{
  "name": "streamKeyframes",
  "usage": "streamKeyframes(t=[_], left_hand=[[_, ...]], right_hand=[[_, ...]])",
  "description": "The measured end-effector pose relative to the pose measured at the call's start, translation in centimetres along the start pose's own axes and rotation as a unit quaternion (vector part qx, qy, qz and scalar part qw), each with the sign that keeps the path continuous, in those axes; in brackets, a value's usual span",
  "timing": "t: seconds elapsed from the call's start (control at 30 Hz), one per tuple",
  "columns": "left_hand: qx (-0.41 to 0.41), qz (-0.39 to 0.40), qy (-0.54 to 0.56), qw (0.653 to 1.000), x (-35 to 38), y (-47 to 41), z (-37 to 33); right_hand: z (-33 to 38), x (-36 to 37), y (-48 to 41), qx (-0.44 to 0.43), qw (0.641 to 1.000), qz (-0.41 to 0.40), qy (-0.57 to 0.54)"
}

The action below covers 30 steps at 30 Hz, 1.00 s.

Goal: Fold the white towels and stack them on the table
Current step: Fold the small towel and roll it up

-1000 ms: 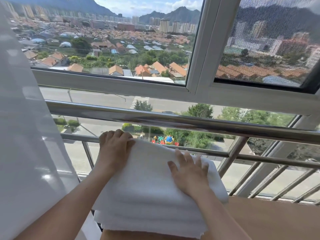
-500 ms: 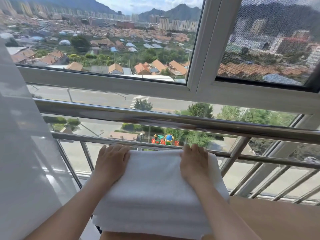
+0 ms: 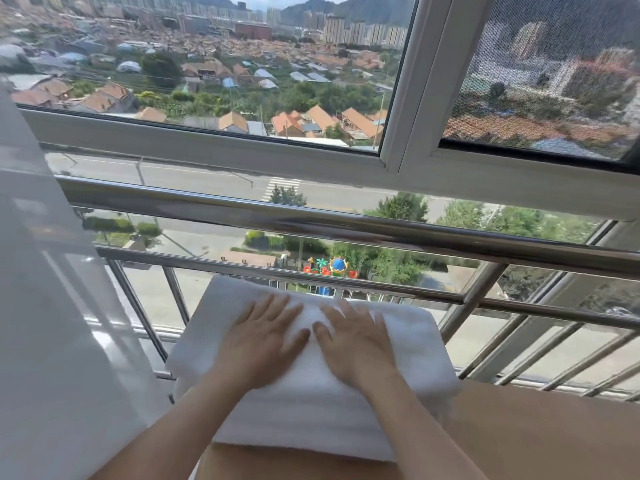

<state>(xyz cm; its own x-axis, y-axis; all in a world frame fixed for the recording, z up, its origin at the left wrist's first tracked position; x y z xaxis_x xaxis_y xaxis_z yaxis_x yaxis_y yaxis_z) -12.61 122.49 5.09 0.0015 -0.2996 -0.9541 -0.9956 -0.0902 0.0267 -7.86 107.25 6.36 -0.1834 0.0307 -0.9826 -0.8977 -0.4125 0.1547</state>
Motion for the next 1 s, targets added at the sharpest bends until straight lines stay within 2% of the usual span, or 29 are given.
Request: streamKeyframes(t=[0.13,0.3,0.33,0.4,0.47,0.5,0.63,0.73,0.9,1.0], left_hand=[[-0.041,-0.020,-0.048,0.998,-1.0,1.0,3.7],[-0.108,-0.018,-0.056,0.992,-2.3,1.9,6.4],[-0.104,-0.021,-0.060,0.993,-2.3,1.8,5.4],[-0.066,-0.027,-0.043,0.996,-1.8,1.6,2.6],[-0.027,-0.017,-0.022,0.999,-1.0,1.7,0.5],[-0.022,-0.012,-0.022,0.999,-0.7,1.8,0.4],[-0.066,-0.024,-0.043,0.997,-1.2,2.6,4.1],[-0.095,-0.013,-0.011,0.995,-1.5,2.9,6.4],[-0.105,-0.037,0.018,0.994,-0.7,3.4,6.9],[-0.109,-0.027,0.005,0.994,-0.8,3.4,6.6]], right_hand=[[-5.2,0.1,0.9,0.090,0.996,0.001,-0.023],[-8.6,-0.4,2.3,0.182,0.983,0.013,0.019],[-7.6,-0.7,2.2,0.171,0.985,0.002,0.028],[-3.8,-0.9,1.8,0.092,0.995,-0.025,0.008],[-0.3,0.0,2.0,0.007,1.000,-0.023,0.006],[0.1,0.5,2.2,-0.005,1.000,-0.020,0.012],[-3.5,0.9,2.9,0.065,0.997,-0.031,0.000],[-5.4,1.0,3.4,0.096,0.995,-0.025,0.000],[-8.2,1.3,4.8,0.148,0.988,-0.031,-0.020],[-8.6,1.2,5.1,0.148,0.989,-0.006,-0.026]])
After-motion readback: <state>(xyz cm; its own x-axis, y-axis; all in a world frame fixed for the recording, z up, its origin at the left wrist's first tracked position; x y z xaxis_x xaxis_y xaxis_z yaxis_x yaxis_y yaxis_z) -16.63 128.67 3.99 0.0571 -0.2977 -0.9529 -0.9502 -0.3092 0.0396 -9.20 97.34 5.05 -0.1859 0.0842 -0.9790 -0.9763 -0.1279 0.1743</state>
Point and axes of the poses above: each hand's wrist, its own y-axis away from the middle knuckle, its own x-axis out of the palm, z = x × y, the point moved 7 cm from there along -y, towards the middle knuckle, and after that the axes turned 6 degrees about y, right-handed, at the moved point
